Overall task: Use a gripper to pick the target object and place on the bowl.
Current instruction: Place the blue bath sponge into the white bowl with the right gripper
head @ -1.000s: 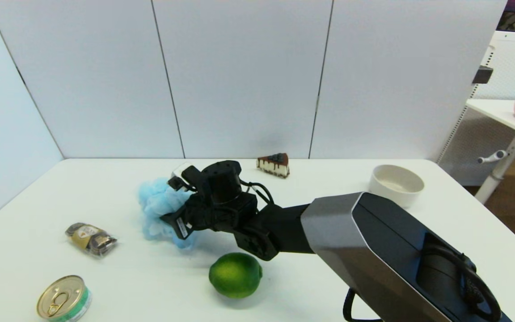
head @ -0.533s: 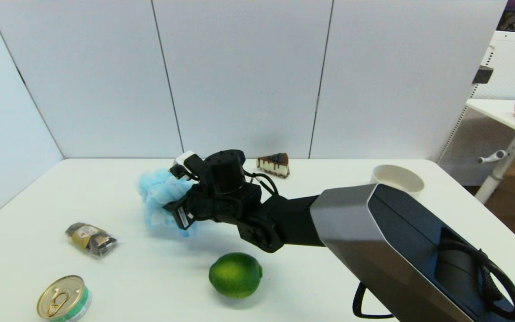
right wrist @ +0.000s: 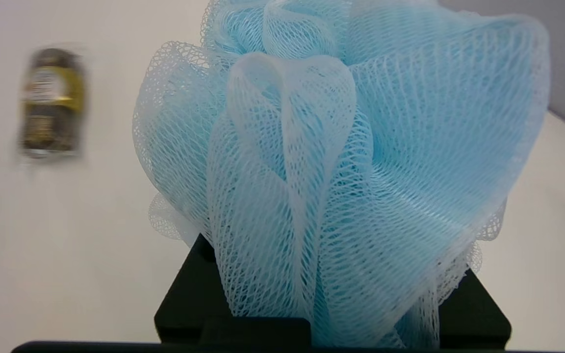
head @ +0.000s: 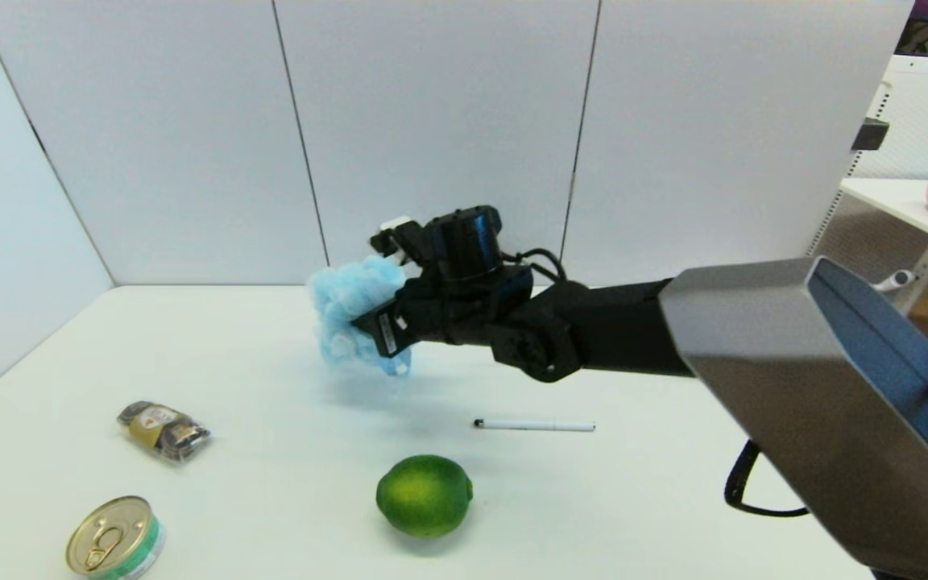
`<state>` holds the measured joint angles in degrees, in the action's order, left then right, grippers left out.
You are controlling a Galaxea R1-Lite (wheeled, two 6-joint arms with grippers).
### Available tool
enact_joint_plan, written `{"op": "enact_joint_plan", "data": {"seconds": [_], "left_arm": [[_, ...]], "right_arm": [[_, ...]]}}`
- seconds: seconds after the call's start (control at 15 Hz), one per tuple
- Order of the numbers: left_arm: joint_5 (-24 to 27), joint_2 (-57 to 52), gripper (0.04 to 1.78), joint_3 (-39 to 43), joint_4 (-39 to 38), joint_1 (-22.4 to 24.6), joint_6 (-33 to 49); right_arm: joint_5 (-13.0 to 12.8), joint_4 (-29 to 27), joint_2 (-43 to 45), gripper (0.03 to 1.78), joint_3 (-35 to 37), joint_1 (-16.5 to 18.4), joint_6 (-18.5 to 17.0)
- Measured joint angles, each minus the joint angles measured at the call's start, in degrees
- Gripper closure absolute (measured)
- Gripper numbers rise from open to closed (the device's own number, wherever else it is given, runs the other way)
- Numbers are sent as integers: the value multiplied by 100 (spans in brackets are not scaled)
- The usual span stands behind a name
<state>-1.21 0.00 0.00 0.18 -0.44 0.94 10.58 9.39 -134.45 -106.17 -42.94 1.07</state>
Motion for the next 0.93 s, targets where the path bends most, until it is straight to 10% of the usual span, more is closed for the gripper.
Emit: {"op": "enact_joint_plan", "data": {"seconds": [0.53,0.93], "left_arm": [[0,0,11,0,0,0,0],[2,0,11,0,0,0,0]], "right_arm": [[18,-887,1518,109,918,1497,168],[16,-1941,1930,110,953,3112,1169]]}}
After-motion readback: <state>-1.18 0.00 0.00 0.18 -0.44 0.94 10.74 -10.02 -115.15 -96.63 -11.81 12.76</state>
